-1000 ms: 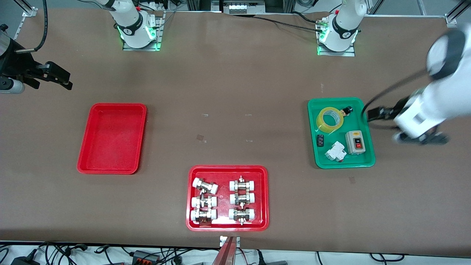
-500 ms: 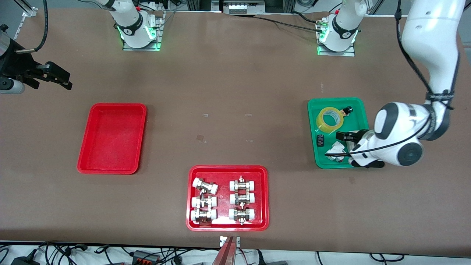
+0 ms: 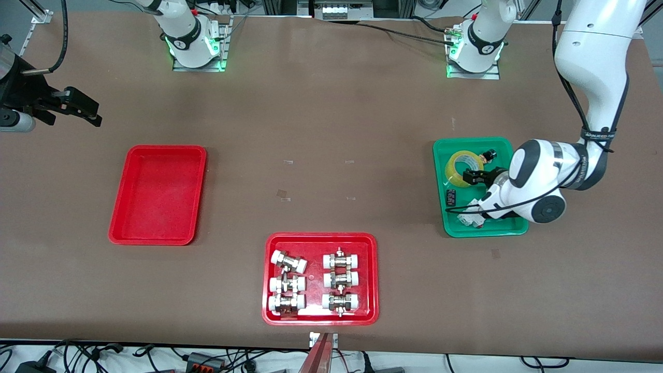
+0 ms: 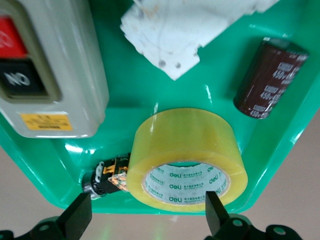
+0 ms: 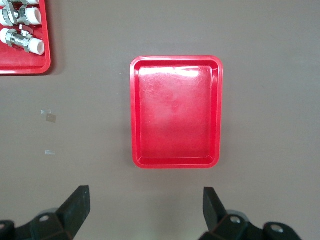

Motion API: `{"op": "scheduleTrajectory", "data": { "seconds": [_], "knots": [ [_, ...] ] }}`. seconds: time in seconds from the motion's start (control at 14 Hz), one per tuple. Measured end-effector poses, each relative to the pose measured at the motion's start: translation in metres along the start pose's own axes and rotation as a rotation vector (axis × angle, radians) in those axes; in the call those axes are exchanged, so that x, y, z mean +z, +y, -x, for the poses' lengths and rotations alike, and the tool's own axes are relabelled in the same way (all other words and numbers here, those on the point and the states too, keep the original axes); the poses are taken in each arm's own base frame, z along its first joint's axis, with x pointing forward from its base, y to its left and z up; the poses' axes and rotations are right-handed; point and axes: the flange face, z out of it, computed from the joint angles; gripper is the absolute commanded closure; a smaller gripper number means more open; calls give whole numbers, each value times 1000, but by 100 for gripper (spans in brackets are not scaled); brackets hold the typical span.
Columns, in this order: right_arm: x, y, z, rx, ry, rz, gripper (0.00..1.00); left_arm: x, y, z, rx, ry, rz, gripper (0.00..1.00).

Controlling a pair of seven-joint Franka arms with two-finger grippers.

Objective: Left arm passes tape to right arm into tray
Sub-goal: 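Lower the left gripper onto the yellow tape roll and close on it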

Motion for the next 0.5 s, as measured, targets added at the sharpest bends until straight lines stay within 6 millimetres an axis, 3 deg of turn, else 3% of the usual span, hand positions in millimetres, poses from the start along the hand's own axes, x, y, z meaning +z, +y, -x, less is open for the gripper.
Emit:
{"op": "scheduleTrajectory", "data": {
  "seconds": [0.21, 0.36, 0.5],
  "knots": [
    [0, 0, 0, 0, 0, 0, 0, 17, 1, 2, -16, -33, -7, 31],
    [0, 0, 0, 0, 0, 0, 0, 20, 0, 1, -17, -40, -7, 38],
    [0, 0, 0, 0, 0, 0, 0, 21, 0, 1, -18, -41, -8, 38]
  ]
}}
